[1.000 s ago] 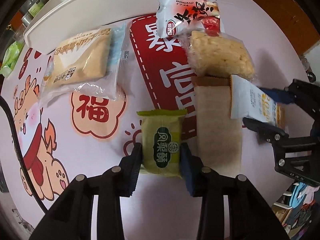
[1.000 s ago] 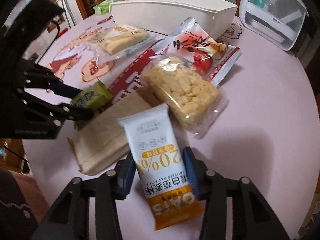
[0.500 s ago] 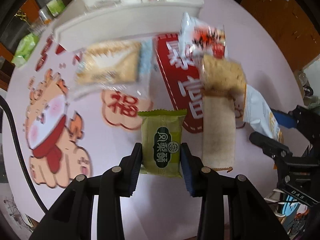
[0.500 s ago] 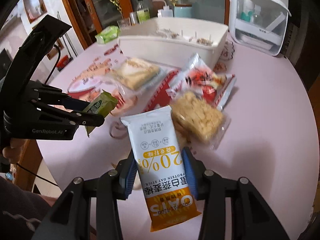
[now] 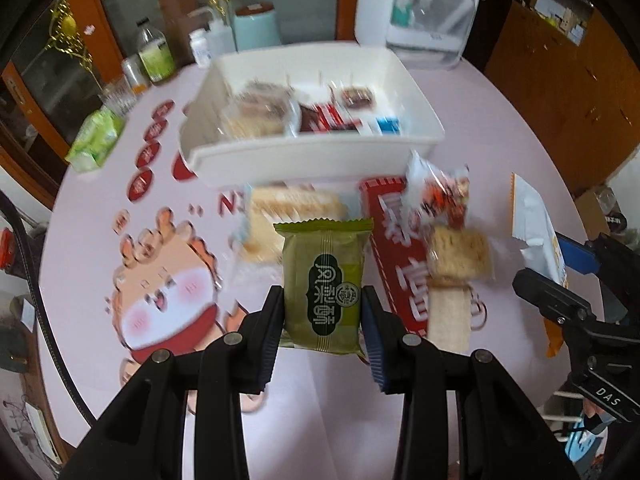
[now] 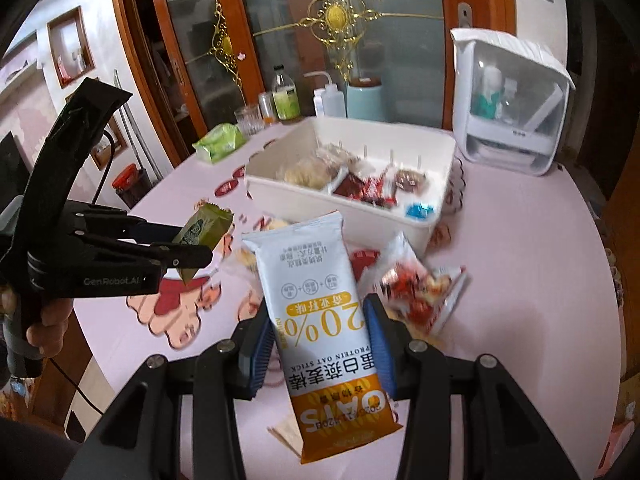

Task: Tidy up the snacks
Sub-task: 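Carry both packs over the white tray and open both tools to drop them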

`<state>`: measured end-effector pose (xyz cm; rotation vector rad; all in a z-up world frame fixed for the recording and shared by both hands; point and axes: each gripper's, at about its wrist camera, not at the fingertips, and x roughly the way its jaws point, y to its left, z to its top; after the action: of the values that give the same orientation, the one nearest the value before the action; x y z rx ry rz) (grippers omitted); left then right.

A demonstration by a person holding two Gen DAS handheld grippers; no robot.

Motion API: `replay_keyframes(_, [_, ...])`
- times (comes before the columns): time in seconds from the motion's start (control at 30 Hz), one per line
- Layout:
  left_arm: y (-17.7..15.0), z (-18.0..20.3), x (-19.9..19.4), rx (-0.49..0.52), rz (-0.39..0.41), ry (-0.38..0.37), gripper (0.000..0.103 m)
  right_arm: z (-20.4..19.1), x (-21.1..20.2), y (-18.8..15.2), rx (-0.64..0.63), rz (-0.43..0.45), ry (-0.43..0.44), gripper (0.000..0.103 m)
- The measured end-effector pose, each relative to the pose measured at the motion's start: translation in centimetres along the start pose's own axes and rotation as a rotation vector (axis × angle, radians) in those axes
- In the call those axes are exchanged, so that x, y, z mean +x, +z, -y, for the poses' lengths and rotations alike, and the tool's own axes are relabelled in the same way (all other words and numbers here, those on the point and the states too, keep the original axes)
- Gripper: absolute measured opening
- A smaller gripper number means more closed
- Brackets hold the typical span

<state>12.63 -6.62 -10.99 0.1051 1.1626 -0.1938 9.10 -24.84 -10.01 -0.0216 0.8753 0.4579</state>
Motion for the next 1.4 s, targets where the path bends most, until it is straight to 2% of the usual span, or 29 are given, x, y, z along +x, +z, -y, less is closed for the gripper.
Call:
replay_keyframes(0.37, [6.9,-4.0,-1.2,0.008,0.100,0.062,0.036,-0.2,3.3,7.6,0.008,0.015,-0.105,0.044])
replay_keyframes(0.53, [11.0,-4.6,-0.3,0.030,0.143,0.071,0.036,1.2,5.4,11.3,0.081,0.022,-0.147,0.044])
replay_keyframes(0.8, [17.8,-4.5,2.5,0.027,0.174,0.026,0.037,4.7,8.8,16.7,0.187,0.053,-0.193,0.044])
replay_keyframes(0.9, [19.9,-4.3,4.2,0.019,0.183,0.018,0.037,6.2,10.3,17.7,0.235,0.045,-0.211,0.044])
replay_keyframes(1.07, [22.4,-4.2,7.8,-0.011,0.149,0.015,0.037,8.7,13.6,18.3,0.308,-0.001,-0.239,0.046])
replay_keyframes(1.13, [23.1,-4.1,9.3,-0.022,0.130,0.014,0.040,9.5,15.1,18.1,0.325,-0.027,-0.249,0.046])
replay_keyframes(1.17, [23.2,-4.1,9.8,-0.024,0.124,0.017,0.049,9.8,15.9,18.0,0.326,-0.046,-0.267,0.046])
replay_keyframes(1.2, [23.5,-4.0,10.5,-0.025,0.121,0.019,0.066,10.1,16.6,17.8,0.327,-0.062,-0.288,0.047])
replay_keyframes(1.3, [23.8,-3.8,11.9,-0.016,0.120,0.047,0.082,11.1,18.1,16.9,0.359,-0.113,-0.307,0.047])
replay_keyframes(1.4, [23.9,-4.2,13.5,-0.020,0.073,0.011,0.084,11.6,19.2,15.8,0.381,-0.161,-0.273,0.047])
